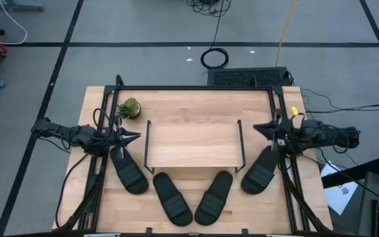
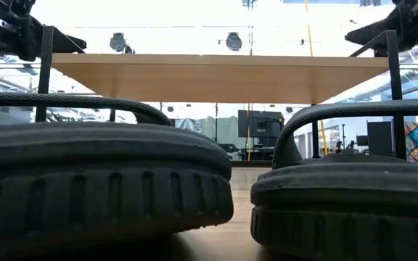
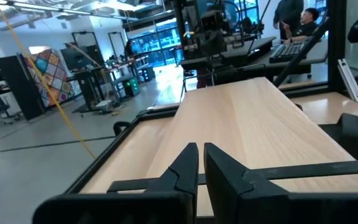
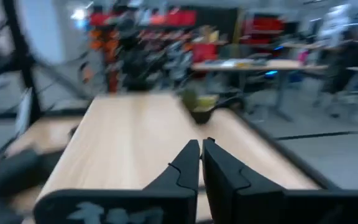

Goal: Pick and place slides into the shelf
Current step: Put the black slide on the shelf

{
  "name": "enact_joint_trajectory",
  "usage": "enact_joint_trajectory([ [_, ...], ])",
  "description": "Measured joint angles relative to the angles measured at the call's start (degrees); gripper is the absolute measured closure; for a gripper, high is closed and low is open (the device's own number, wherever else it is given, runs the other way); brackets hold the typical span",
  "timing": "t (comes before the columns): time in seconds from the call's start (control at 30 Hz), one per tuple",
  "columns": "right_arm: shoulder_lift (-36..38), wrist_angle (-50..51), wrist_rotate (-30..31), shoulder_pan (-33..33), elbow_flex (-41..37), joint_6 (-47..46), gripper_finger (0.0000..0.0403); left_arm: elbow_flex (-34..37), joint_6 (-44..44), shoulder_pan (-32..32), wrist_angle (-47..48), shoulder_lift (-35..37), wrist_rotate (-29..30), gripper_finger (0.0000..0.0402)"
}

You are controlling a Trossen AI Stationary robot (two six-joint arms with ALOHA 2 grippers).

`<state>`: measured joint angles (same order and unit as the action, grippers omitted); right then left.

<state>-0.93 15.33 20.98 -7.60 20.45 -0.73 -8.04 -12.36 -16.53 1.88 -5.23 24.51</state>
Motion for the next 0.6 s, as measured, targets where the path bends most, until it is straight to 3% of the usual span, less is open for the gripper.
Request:
enact_joint_trajectory([
  [0.37,-9.9,16.0,0.0,0.0,18.0,-3.8,0.0351,0.0,0.9,0.0,0.1,0.0,0.2,0.0371],
  [0.6,-22.5,48.1,4.0,0.0,36.6,-18.3,0.0323,0.0,2.7,0.0,0.1,0.0,1.2,0.0371],
])
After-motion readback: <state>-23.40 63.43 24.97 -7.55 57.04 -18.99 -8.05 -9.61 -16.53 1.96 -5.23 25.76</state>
